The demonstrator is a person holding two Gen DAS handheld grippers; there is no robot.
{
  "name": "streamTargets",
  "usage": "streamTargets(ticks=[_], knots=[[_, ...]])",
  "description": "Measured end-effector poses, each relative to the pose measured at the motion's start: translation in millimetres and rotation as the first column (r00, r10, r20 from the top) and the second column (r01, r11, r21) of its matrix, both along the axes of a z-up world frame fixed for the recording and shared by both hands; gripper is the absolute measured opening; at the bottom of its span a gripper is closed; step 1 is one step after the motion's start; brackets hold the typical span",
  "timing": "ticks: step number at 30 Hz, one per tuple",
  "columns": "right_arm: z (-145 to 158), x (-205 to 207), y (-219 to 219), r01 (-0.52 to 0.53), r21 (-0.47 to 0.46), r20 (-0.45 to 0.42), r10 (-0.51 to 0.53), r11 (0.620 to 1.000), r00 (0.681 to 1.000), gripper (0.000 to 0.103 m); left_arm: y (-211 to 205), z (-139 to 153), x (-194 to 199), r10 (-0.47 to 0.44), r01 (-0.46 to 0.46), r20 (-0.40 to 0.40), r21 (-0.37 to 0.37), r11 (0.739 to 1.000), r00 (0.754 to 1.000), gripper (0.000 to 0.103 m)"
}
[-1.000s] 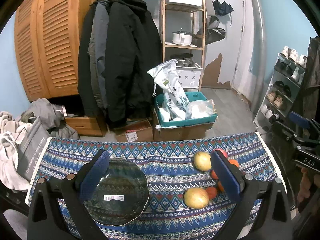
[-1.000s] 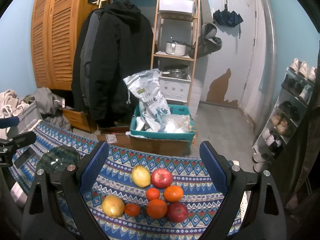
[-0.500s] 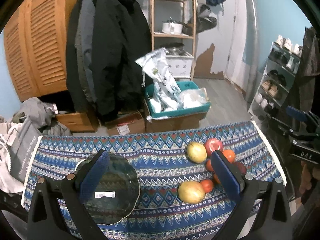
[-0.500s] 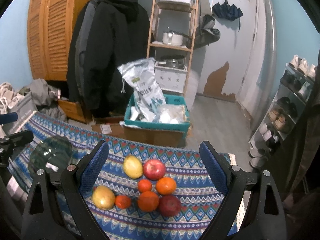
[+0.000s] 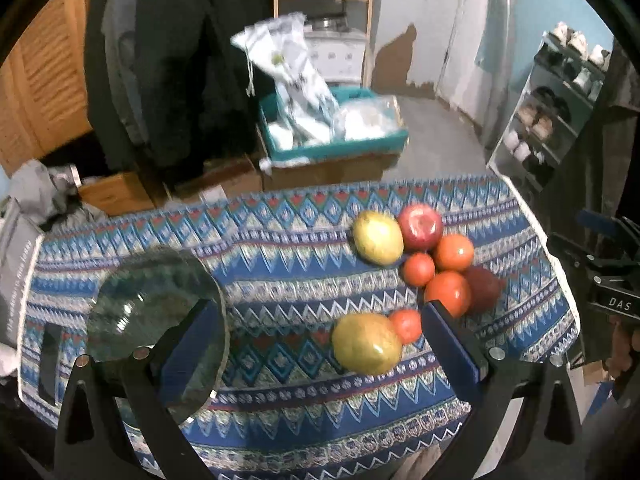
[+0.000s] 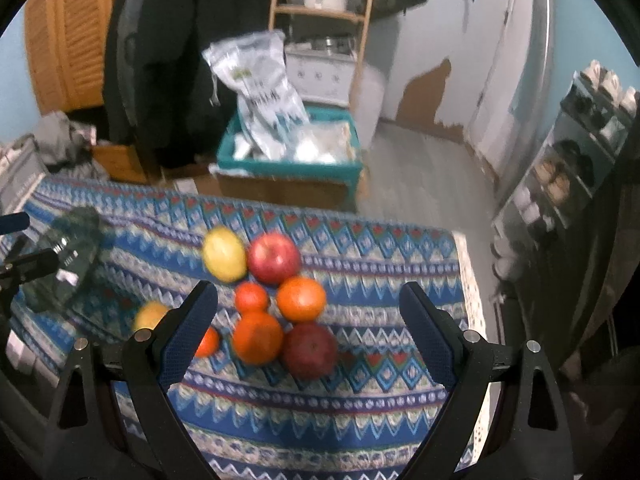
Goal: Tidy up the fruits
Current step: 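Close the left gripper on the large yellow-green pear while the right gripper approaches the red apple, then close the right gripper around the large red apple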
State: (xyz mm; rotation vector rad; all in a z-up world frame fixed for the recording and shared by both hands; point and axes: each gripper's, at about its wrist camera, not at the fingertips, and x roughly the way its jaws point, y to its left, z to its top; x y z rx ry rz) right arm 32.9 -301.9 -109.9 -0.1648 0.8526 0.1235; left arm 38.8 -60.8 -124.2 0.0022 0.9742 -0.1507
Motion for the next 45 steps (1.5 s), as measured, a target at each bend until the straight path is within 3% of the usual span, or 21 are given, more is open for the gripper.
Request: streamTargets(ticks=[14, 20, 30, 43, 45], knots=[[-70.5, 11.2, -24.1, 0.046, 0.017, -0.201, -0.042, 0.999, 0.979, 0.09, -37.7, -76.9, 10.7, -0.066, 0.074, -0.176, 0.043, 0.996, 0.982, 0.102], [-95.1, 15.5, -28.7, 0.048, 0.044, -0.277, -0.033, 0.998, 0.96, 0.09, -46.3, -99.3, 21.9, -0.067, 0.08, -0.213, 0.056, 0.995, 0.975, 0.102], [-113.2, 23.9, -28.2, 0.031, 0.021, -0.318, -0.023, 0.999, 0.948, 0.09, -55.9, -132.7, 33.4, -0.092, 0.115, -0.272, 0.069, 0.991, 0.958, 0.099], [-143.7, 39.9, -28.8, -0.056, -0.016, -0.382, 0.046, 0.998, 0.923, 0.09, -55.4, -152.4, 44.2, -0.153, 0.148, -0.313, -0.042, 0.988, 0.937, 0.082], [-149.3, 44.0, -27.6, -0.074, -0.018, -0.392, 0.061, 0.997, 0.918, 0.09, -57.9, -152.0, 44.1, -0.165, 0.163, -0.309, -0.033, 0.986, 0.937, 0.082]])
